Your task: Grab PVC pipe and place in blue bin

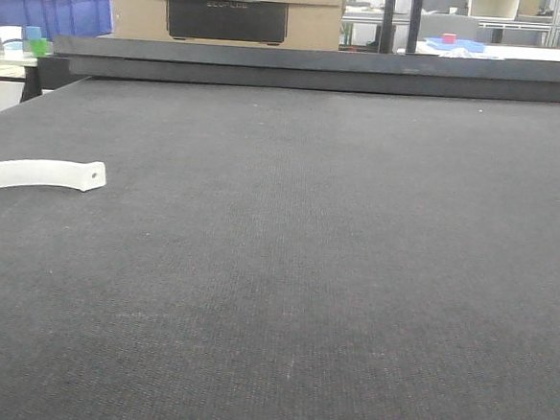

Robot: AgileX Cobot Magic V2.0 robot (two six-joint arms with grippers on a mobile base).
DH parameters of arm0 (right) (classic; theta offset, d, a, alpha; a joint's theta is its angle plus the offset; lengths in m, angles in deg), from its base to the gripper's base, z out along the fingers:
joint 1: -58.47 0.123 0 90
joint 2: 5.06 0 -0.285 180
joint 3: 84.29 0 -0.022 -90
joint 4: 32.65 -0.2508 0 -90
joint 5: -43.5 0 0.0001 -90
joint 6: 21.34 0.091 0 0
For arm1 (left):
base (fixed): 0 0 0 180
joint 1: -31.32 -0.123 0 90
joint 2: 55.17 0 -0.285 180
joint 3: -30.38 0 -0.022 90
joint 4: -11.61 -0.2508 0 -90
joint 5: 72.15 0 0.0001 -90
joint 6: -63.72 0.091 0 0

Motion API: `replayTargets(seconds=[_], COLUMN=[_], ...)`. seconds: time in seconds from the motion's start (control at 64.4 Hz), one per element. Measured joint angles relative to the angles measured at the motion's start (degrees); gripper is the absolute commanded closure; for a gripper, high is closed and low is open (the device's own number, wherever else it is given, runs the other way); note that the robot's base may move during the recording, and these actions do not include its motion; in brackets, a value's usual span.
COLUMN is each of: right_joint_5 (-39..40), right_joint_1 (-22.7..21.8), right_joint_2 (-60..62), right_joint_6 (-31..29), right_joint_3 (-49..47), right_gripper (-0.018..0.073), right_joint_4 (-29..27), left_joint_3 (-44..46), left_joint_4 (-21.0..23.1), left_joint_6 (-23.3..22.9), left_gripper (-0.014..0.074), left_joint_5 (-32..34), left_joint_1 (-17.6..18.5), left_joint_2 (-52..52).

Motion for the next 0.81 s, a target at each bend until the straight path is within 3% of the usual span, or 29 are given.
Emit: replayTargets(seconds=[0.807], right_joint_5=[0.00], right_joint_1=[0.00], right_joint_2=[0.00], right_joint_6=[0.00], right_joint_3=[0.00], right_gripper=[0.0722], right_joint_4=[0.00], left_joint_3=[0.00], left_joint_4=[0.00], left_joint_6=[0.00], left_gripper=[0.0707], left_joint_5=[0.00], left_joint_1=[0.00], left_joint_2=[0.00])
